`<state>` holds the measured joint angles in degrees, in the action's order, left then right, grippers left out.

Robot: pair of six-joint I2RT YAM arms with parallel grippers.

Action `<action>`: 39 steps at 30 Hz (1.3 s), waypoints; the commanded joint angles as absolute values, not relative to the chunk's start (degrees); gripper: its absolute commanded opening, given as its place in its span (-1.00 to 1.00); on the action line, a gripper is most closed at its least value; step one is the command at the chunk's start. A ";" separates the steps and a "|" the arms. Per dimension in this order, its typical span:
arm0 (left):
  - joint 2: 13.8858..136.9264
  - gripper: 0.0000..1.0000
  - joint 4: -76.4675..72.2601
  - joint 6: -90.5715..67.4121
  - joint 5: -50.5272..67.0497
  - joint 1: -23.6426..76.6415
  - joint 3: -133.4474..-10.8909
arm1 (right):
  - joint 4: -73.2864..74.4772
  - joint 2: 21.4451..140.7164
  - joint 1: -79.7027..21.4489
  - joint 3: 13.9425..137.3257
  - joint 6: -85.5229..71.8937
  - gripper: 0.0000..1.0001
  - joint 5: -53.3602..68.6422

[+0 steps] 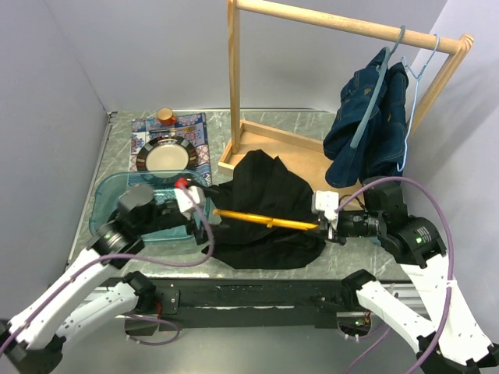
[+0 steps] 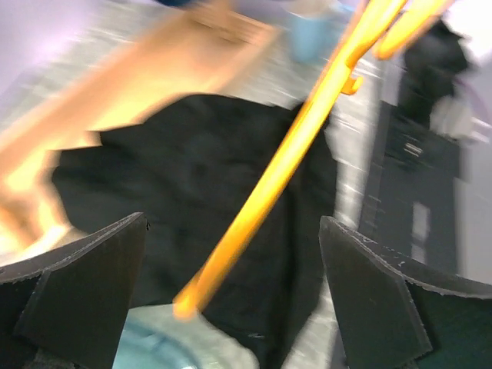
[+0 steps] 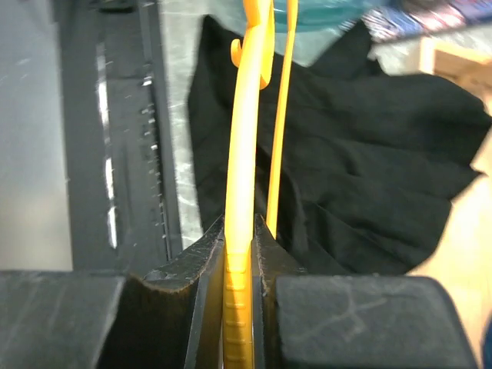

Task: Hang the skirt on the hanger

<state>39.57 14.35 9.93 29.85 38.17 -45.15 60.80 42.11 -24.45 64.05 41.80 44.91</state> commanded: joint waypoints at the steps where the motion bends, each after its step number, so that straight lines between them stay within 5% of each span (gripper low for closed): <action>1: 44.20 0.98 13.89 11.43 46.22 38.41 -46.58 | 65.21 44.20 -23.82 65.39 49.21 -1.00 53.87; 7: 48.86 0.76 10.20 8.53 45.09 41.56 -45.09 | 69.34 47.72 -23.64 66.62 53.26 -1.00 57.91; 10: 51.84 0.03 10.89 7.21 47.02 42.80 -45.88 | 68.03 48.34 -23.55 65.83 52.03 -1.00 57.40; 11: 52.55 -0.46 11.33 6.60 46.76 43.06 -46.49 | 67.85 48.43 -23.55 65.66 51.77 -1.00 57.13; 14: 54.58 -0.98 14.15 5.19 46.06 43.86 -46.85 | 67.06 48.78 -23.55 65.22 51.24 -1.00 57.04; 20: 54.85 -0.96 14.06 0.35 46.84 44.47 -46.67 | 69.60 52.81 -23.47 65.65 52.73 -1.00 57.47; 21: 54.58 -0.74 13.71 0.35 46.67 44.47 -46.41 | 71.61 54.56 -23.47 66.18 53.26 -1.00 59.22; 22: 53.62 -0.08 13.10 0.35 46.23 44.65 -45.54 | 72.67 55.36 -23.38 67.23 54.65 -1.00 60.11; 25: 50.90 0.39 12.57 0.79 45.18 44.74 -42.99 | 74.70 56.51 -22.33 69.16 55.55 -1.00 61.87; 28: 48.00 0.44 11.17 2.11 45.62 44.74 -40.62 | 75.41 56.95 -21.53 69.96 56.33 -1.00 63.01; 33: 47.54 0.26 12.13 3.69 42.19 44.82 -40.25 | 77.43 57.65 -20.74 70.22 58.00 -1.00 64.69; 36: 50.87 -0.95 14.93 5.18 41.41 44.82 -42.53 | 77.34 57.48 -20.65 69.61 58.36 -1.00 64.51; 38: 51.59 -0.98 16.95 5.44 40.17 44.82 -45.34 | 77.52 57.57 -20.74 68.21 58.80 -1.00 63.20; 39: 51.77 -0.98 18.27 5.36 39.82 45.00 -46.22 | 77.87 57.92 -20.83 68.12 58.80 -0.69 62.41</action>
